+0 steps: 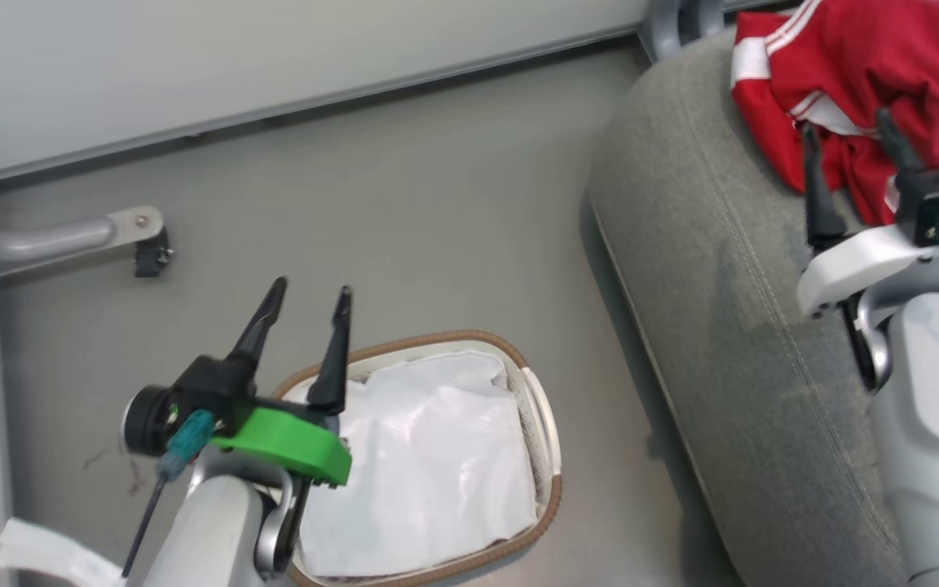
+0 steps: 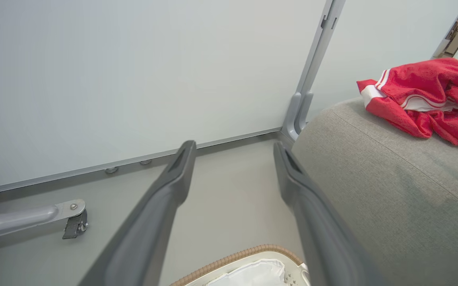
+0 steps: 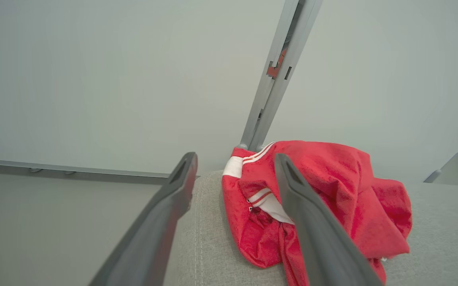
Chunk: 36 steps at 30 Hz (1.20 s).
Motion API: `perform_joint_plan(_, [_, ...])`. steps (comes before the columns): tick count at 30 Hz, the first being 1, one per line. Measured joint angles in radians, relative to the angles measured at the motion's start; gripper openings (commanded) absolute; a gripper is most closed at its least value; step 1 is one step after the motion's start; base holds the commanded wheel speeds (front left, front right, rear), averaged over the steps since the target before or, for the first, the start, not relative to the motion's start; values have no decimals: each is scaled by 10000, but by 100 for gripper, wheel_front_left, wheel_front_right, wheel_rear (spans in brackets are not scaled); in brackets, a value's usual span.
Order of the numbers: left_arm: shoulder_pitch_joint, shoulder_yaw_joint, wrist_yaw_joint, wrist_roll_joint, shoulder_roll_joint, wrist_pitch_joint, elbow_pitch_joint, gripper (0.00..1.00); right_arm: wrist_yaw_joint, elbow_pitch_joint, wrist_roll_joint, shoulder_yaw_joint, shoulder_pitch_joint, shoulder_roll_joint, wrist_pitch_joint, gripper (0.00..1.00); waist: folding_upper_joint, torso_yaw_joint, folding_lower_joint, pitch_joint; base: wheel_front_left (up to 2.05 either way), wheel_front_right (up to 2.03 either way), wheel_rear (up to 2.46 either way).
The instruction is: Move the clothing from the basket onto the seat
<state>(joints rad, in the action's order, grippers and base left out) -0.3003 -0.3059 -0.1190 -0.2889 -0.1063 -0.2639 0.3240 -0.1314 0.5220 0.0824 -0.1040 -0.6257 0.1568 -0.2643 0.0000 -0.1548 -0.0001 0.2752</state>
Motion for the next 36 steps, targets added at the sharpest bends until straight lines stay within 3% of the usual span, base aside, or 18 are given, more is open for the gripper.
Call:
perform_joint_plan(8, [1146,1657,81,-63,330,0,-293,100,0,-560,-604,244,1406,-905,2,100,0,796,0,-783,0,0,0])
perform_joint_plan(12, [1700,2140,73,2,426,0,-399,100,0,-809,-794,479,2183,-1041,2,100,0,1105,0,-1118,0,0,0])
perform_joint_plan(24, [3139,2807,4,35,548,0,-654,100,0,-1776,-2249,1218,4498,-1081,2,100,0,1559,0,-2067,0,0,0])
perform_joint_plan(36, [3314,2658,-12,-10,558,0,-568,100,0,-1902,-2314,1241,5032,-1081,2,100,0,1546,0,-2337,0,0,0])
